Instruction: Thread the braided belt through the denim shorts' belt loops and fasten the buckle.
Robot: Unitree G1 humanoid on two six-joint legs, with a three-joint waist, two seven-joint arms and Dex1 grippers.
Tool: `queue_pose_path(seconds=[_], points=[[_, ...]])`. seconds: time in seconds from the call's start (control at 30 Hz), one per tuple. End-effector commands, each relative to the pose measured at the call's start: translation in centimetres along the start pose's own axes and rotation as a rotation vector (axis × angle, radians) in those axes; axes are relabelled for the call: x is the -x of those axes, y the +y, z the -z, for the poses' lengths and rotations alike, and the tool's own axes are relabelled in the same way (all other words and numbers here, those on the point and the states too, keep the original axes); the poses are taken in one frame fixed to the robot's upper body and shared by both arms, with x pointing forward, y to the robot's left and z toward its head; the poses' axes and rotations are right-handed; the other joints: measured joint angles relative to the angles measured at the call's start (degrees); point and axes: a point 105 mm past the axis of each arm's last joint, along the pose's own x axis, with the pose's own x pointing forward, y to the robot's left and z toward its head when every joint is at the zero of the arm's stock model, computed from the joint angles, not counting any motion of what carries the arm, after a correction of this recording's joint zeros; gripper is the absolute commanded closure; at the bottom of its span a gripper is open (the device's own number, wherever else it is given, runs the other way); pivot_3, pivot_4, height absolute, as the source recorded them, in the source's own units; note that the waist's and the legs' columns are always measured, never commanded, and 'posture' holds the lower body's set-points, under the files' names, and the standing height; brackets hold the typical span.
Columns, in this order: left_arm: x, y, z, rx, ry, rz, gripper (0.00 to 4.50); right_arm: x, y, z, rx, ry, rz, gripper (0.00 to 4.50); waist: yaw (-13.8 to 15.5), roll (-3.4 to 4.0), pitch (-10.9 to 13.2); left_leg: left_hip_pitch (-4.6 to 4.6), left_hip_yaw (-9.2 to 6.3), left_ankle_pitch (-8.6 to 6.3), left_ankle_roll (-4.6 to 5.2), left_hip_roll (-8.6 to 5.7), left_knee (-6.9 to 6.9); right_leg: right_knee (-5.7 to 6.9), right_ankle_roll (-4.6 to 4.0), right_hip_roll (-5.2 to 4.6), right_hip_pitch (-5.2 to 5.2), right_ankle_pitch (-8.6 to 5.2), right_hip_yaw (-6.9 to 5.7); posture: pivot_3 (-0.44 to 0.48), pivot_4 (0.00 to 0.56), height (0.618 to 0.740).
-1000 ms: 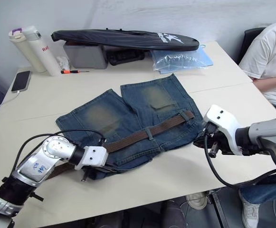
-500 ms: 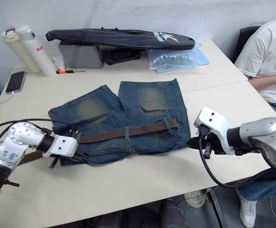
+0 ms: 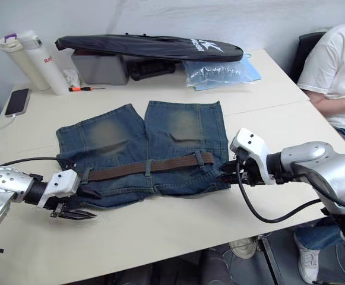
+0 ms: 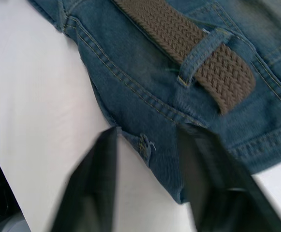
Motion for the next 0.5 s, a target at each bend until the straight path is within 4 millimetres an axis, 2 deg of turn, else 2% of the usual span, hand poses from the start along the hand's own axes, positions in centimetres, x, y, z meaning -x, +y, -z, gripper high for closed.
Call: queue_pose_path(seconds=[0.03,0.07,0.13,0.23,0.3,0.4,0.43,0.5], points=[[2.8,0.9,-2.4,0.050,-0.097,-0.126,0.00,0.5,-0.6,-1.1,0.026,-0.049,0.015,0.61,0.28,0.00,0.00,0.00,0.00,0.00,0.00,0.00,0.01,-0.01,0.00,0.00,0.00,0.00,0.00,0.000,0.150,0.740],[3.4,1.5,-2.5,0.071,-0.110,-0.181,0.00,0.5,-0.9,-1.3,0.017,-0.063,0.022,0.11,0.32,0.00,0.00,0.02,0.00,0.00,0.00,0.00,0.00,-0.05,0.00,0.00,0.02,0.00,0.00,0.000,0.150,0.740],[4.6,2.8,-2.6,0.133,-0.148,-0.298,0.00,0.5,-1.6,-1.6,0.004,-0.083,0.041,0.04,0.26,0.01,0.00,0.03,0.00,0.00,-0.01,-0.01,0.01,-0.08,0.00,0.00,0.01,0.00,0.00,0.000,0.150,0.740],[6.4,5.2,-2.1,0.257,-0.196,-0.505,0.00,0.0,-3.7,-2.6,0.003,-0.143,0.128,0.04,0.23,0.00,-0.01,0.04,0.01,0.01,-0.01,-0.01,-0.01,0.00,0.00,0.02,0.01,0.00,0.01,0.000,0.150,0.740],[6.4,5.4,-2.2,0.317,-0.247,-0.538,0.00,-0.4,-4.5,-3.2,0.000,-0.176,0.152,0.04,0.16,0.01,-0.01,0.06,0.02,0.02,-0.04,-0.01,0.01,0.14,0.03,0.02,0.03,0.03,0.01,0.000,0.150,0.740],[5.2,4.7,-3.2,0.333,-0.296,-0.503,0.00,-1.3,-4.8,-3.4,0.004,-0.192,0.131,0.04,0.12,0.13,0.11,0.04,0.08,0.07,-0.14,-0.01,-0.05,0.13,0.07,0.02,0.01,0.07,-0.08,0.000,0.150,0.740],[4.9,4.6,-3.4,0.335,-0.302,-0.499,0.00,-1.5,-4.8,-3.3,0.006,-0.188,0.126,0.04,-0.37,0.19,0.14,-0.30,-0.63,0.15,-0.01,-0.26,-0.30,-0.16,0.12,-0.31,0.64,0.09,-0.77,0.000,0.150,0.740],[4.3,4.3,-3.4,0.332,-0.297,-0.491,0.00,-1.9,-4.9,-3.3,-0.019,-0.191,0.121,0.04,-1.22,0.25,0.24,-0.71,-2.29,0.88,-0.41,-1.04,-0.55,-0.22,0.35,-1.39,1.19,0.04,-2.63,0.000,0.150,0.740]])
